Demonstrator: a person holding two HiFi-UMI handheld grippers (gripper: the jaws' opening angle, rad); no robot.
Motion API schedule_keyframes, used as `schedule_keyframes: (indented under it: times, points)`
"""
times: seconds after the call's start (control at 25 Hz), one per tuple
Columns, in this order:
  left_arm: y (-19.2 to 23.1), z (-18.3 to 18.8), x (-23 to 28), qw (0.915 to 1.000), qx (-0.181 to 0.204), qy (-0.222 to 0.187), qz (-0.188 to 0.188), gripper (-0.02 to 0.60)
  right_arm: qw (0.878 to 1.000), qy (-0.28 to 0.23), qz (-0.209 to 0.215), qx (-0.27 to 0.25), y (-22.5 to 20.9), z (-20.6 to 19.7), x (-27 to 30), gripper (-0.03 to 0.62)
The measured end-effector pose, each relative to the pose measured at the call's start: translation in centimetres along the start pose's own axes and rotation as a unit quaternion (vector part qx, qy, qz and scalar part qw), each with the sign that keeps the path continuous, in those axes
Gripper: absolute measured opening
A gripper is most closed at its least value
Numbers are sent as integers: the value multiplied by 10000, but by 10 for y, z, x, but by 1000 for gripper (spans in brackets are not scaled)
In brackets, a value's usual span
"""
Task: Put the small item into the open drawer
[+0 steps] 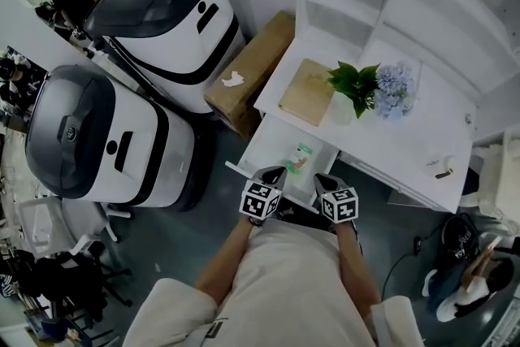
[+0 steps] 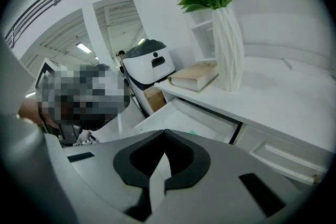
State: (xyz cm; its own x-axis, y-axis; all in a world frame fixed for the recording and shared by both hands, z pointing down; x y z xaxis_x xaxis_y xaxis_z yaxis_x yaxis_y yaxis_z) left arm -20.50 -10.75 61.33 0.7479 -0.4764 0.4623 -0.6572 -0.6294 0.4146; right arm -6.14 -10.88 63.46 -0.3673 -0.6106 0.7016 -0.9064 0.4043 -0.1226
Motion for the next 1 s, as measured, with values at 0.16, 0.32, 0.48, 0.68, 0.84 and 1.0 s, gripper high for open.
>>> schedule_keyframes:
  times: [0.16, 0.32, 0.48, 0.68, 0.84, 1.0]
  points:
    - [-3, 0, 4, 10000, 12, 39, -76, 17, 10000, 14, -32, 28, -4, -2, -2, 26]
    - [-3, 0, 6, 9999, 12, 59, -104, 17, 10000, 24, -38, 24, -5, -3, -2, 26]
    - [-1, 0, 6, 9999, -8, 75, -92, 17, 10000, 7, -43, 9, -5, 1, -1, 26]
    - [2, -1, 5, 9999, -30, 97, -44, 17, 10000, 21, -2, -28, -2, 2, 2, 26]
    - [5, -1, 4, 9999, -64, 99, -30, 17, 10000, 28, 21, -36, -1, 4, 4, 26]
    - [7, 0, 4, 9999, -79, 77, -25, 17, 10000, 14, 44, -63, 0, 7, 6, 26]
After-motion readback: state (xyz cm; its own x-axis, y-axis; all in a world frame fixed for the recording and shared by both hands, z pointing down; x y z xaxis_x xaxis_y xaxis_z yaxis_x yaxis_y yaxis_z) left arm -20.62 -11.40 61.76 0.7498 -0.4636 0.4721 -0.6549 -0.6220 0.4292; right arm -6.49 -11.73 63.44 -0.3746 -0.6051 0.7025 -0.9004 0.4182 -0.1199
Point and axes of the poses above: the fingertips, and each gripper's own axes: x forward along the fingers, y to its left, z out of its top, the point moved 4 cm from there along -x, backward along the fingers, and after that the axes turned 15 degrees about -z, right-handed, at the moved point
